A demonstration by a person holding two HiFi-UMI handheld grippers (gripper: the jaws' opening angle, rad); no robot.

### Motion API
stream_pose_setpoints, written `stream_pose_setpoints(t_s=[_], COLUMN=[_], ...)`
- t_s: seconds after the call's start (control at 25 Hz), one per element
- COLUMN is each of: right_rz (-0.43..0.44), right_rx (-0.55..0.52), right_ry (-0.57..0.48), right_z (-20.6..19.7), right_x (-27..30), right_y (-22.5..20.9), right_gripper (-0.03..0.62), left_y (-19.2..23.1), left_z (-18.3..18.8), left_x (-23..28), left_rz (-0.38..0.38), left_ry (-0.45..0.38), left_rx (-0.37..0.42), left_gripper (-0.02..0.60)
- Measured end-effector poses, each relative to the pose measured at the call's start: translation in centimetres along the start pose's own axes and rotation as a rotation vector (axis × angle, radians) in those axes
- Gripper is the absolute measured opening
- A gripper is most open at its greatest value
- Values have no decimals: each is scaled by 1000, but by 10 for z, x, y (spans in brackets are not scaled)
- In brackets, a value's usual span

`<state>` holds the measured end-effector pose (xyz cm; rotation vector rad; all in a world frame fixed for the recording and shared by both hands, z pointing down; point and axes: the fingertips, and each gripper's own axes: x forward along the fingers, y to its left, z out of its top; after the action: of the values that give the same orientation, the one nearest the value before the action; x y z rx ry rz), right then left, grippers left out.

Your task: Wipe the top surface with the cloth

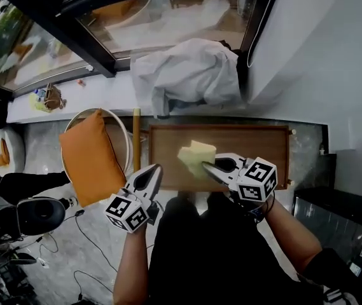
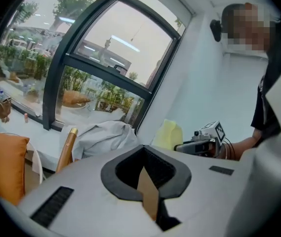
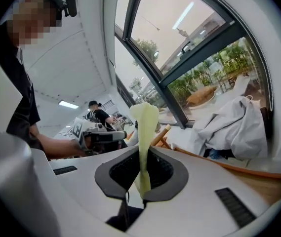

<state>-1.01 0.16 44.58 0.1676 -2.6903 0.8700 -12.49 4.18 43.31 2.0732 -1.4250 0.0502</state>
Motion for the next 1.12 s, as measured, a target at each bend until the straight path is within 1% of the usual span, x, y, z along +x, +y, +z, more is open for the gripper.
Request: stream_pose_setpoints(t_s=[0.12,0.2,0.24,0.36,0.52,0.64,0.8,0.92,1.12], right_rz=[2,-12,-25,-73,-110,-146,-167,-182,-219], right_rx=[34,51,60,105,161,170,211,239,277], right_ry=[7,24,35,53,64,85,119,170,249], right_z=[0,-2,-3,-4,-6,-10,-27,-47,-80], right_x=[20,35,43,69,104,130,168,199,239], right_y=[-5,-10,-13,-24,-32,-43,-61,-74,-97], right_gripper=[32,32,32,32,32,32,32,32,32], left_y=[12,23,30,51,74,82,87,90,84], left_z=[9,13,13,5,-2,-4,-6,-7,-6], left_x=[-1,-1,1,7,14,22,29,29,19], left_rz=[21,38,46,66,92,106,107,107,55], left_ry=[-21,-38,-33,27,74,113,149,165,176], left_rx=[-30,-55,-64,-86,-147,-149,-163,-167,-171], left_gripper=[8,9,8,9,9,8,8,8,8])
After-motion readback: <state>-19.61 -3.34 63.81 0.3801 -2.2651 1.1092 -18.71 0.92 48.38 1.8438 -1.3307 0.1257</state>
